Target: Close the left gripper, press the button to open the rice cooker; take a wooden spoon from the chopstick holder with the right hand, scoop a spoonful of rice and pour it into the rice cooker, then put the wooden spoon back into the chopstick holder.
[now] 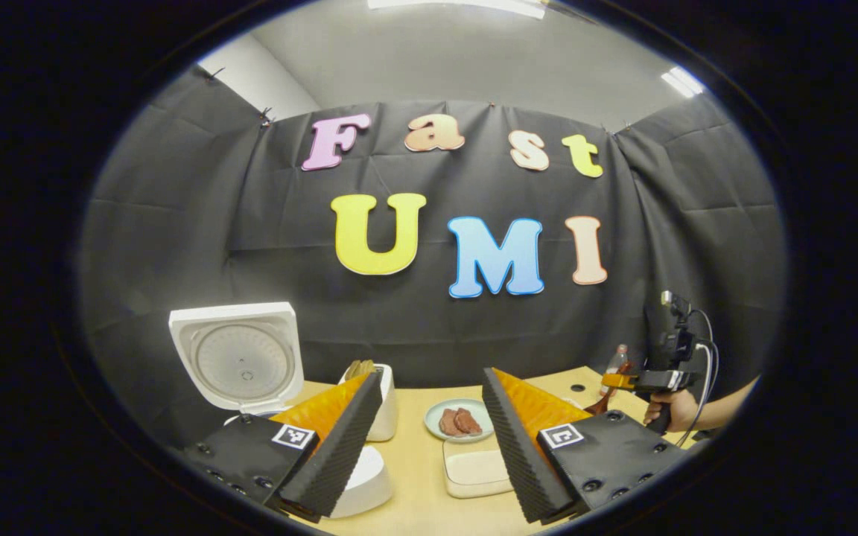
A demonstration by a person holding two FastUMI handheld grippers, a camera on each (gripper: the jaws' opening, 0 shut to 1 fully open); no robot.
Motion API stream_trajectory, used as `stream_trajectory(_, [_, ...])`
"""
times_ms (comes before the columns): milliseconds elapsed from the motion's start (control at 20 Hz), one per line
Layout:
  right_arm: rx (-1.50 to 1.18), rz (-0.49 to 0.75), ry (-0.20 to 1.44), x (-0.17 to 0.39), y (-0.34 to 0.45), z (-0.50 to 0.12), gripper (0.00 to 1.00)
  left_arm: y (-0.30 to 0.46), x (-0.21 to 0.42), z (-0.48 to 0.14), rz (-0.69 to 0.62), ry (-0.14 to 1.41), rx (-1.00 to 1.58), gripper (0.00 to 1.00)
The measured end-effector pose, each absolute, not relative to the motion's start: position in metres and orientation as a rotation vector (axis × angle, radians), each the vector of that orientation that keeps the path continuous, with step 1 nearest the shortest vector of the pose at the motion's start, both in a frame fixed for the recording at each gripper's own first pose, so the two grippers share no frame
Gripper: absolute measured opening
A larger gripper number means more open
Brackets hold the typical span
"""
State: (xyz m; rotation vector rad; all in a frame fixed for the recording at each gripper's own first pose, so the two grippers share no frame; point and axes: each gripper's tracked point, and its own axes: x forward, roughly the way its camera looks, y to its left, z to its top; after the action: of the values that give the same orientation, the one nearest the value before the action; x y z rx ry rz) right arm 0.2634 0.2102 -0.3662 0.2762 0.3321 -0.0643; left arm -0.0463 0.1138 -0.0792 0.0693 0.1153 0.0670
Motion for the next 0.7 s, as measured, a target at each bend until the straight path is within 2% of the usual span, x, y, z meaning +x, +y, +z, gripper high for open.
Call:
stream_trajectory(100, [0.277,-0.040,0.353,0.268,0.217,-0.380,0.06,0.113,-0.050,-0.080,0.082,0.118,0.074,0.92])
stream_trajectory(200, [0.253,-0.007,0.385,0.264,0.226,-0.398,0.15,0.110,-0.054,-0.079,0.092,0.120,0.078,0.92])
stream_trajectory(250, [0.241,0.002,0.384,0.264,0.226,-0.400,0.24,0.105,-0.055,-0.079,0.089,0.120,0.077,0.96])
stream_trajectory(300, [0.229,-0.001,0.377,0.261,0.224,-0.399,0.35,0.102,-0.055,-0.080,0.084,0.121,0.078,0.96])
stream_trajectory(450, [0.185,-0.047,0.351,0.242,0.206,-0.387,0.98,0.091,-0.052,-0.080,0.056,0.119,0.072,0.95])
stream_trajectory(700, [0.165,-0.083,0.285,0.217,0.184,-0.353,0.98,0.088,-0.037,-0.074,0.017,0.095,0.026,0.94])
